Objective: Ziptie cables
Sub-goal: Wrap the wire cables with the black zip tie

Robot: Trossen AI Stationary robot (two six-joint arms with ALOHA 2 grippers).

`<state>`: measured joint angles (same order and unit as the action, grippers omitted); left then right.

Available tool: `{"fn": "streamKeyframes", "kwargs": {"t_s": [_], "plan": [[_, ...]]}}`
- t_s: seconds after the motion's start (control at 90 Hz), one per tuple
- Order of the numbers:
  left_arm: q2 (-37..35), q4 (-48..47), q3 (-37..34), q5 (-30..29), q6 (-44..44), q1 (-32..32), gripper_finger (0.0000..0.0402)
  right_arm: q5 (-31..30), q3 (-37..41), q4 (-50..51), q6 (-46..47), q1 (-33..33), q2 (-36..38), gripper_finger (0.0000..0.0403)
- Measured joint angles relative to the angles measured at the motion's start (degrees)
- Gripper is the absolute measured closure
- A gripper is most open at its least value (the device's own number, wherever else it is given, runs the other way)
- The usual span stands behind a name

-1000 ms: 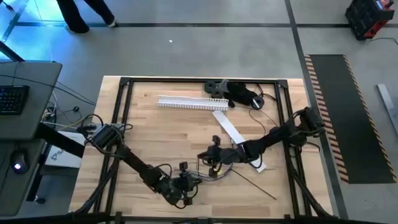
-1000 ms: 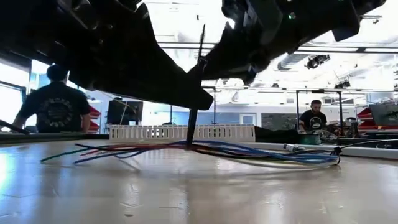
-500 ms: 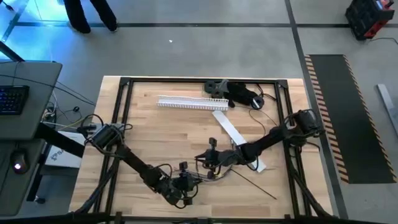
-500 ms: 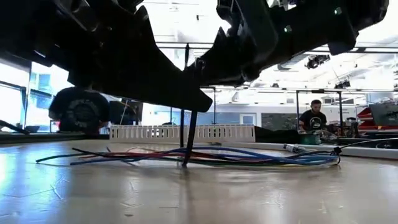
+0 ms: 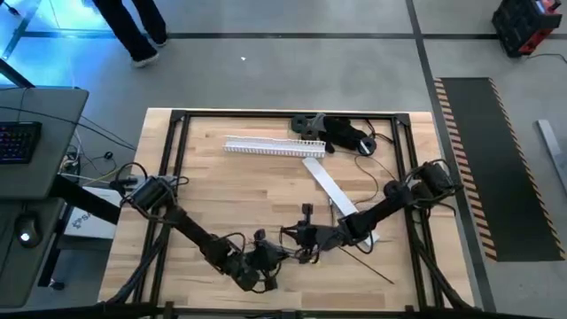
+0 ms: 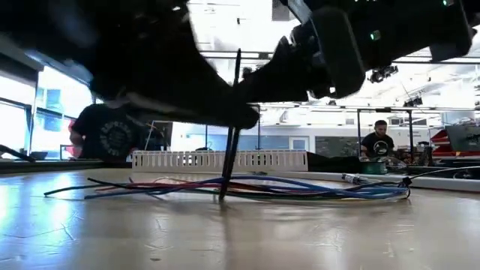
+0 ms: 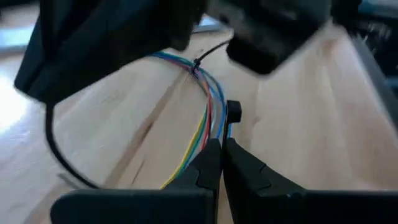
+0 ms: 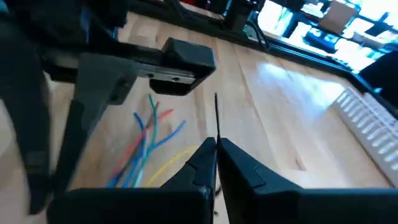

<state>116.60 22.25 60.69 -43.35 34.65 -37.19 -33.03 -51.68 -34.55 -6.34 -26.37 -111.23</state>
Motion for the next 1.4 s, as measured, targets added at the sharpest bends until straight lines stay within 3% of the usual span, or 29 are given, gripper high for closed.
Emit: {"fn": "streamKeyframes", "kwargs": {"t_s": [0.389, 0.656, 0.767, 0.956, 1.111, 1.4], "plan": [[-0.3, 3.0, -0.8, 0.6, 5.5, 0.8, 0.0402, -4.3, 0.0, -0.8, -3.1, -3.1, -3.3, 0.0403], [-3.2, 34.6, -16.9, -2.7, 2.0, -1.2, 0.0402, -5.0, -4.7, 2.1, -5.1, -3.8, -3.3, 0.0403], [-3.3, 42.1, -21.8, -4.9, 0.1, -2.7, 0.0402, -2.9, -6.7, 4.0, -3.7, -3.2, -3.3, 0.0403], [-3.3, 42.4, -24.1, -6.3, 1.1, -4.3, 0.0402, 6.3, -7.6, 7.5, 6.3, 1.0, -3.3, 0.0403], [-3.3, 42.4, -23.8, -6.3, -0.5, -4.6, 0.0402, 5.9, -7.5, 8.0, 9.4, 3.3, -3.3, 0.0403], [-3.3, 44.8, -23.9, -7.4, 2.9, -4.6, 0.0402, 5.3, -7.5, 6.4, 6.0, 3.4, -3.3, 0.0403]]}}
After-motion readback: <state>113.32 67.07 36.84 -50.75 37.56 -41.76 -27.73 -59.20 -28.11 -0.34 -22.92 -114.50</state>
